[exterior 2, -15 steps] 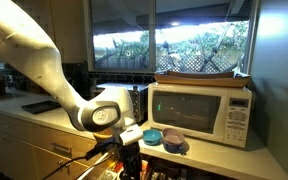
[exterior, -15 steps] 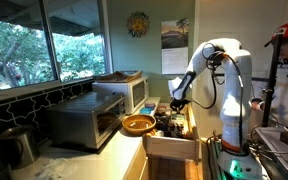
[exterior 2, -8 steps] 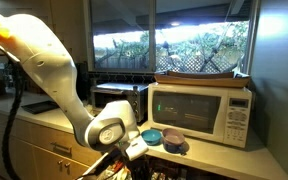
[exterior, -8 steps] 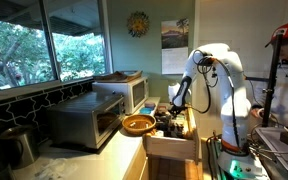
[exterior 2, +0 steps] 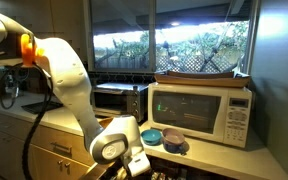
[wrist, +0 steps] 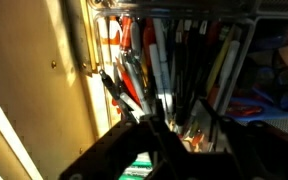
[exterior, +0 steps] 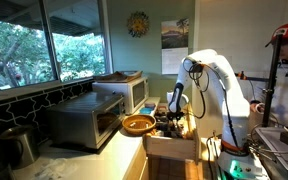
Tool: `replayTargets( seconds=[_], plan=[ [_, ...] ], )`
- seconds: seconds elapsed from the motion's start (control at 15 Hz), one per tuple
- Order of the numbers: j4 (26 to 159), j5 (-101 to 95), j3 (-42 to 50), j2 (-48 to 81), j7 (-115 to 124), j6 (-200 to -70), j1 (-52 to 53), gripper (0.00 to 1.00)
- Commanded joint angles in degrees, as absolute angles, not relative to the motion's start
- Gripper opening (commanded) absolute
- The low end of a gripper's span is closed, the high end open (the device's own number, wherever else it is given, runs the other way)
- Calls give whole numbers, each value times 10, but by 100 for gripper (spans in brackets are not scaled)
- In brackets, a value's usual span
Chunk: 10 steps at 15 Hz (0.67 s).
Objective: Remove the pen from on top of the grey microwave and put it in the drawer
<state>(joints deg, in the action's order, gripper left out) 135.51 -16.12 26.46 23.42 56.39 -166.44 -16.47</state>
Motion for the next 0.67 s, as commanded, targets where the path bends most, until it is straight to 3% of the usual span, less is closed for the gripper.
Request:
replayTargets(
  seconds=[0.0, 0.27, 0.6],
  plan=[
    [1351, -110, 297, 230, 522, -1663, -140, 73],
    [1409, -35, 232, 95, 369, -1626, -186, 99],
    [1454, -2, 226, -62, 191, -1490, -180, 100]
  ],
)
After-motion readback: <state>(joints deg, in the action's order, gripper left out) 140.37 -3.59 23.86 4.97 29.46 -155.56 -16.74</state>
